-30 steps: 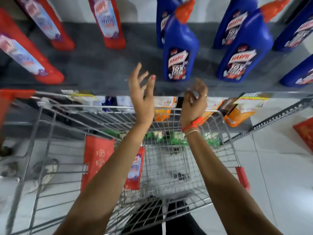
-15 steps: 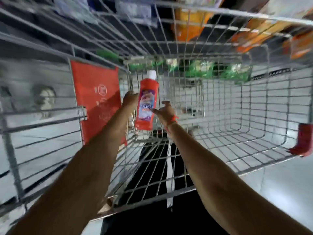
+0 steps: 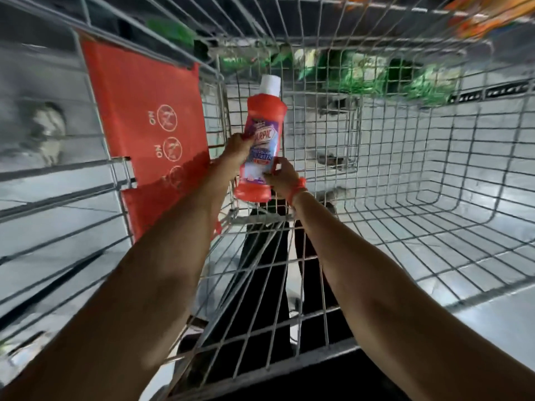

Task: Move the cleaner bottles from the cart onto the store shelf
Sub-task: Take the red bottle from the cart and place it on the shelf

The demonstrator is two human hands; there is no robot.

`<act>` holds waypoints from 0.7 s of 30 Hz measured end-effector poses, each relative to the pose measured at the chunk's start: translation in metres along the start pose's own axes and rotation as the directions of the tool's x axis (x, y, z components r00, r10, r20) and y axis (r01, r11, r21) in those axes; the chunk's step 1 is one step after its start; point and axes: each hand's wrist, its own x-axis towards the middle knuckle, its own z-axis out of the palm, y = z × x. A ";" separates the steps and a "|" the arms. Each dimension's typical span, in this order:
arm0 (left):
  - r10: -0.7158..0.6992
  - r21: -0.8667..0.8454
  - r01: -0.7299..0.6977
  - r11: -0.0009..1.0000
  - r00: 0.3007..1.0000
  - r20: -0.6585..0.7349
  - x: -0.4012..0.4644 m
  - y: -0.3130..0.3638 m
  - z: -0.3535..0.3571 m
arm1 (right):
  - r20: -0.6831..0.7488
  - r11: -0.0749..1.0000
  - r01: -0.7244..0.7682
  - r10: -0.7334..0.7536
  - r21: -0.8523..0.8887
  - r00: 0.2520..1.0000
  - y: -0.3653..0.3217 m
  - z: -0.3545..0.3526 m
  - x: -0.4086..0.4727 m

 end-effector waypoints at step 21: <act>0.765 -0.271 -0.783 0.560 0.615 -0.192 -0.222 0.153 -0.074 | -0.324 0.727 0.682 -0.667 -0.085 0.671 -0.182 -0.074 -0.192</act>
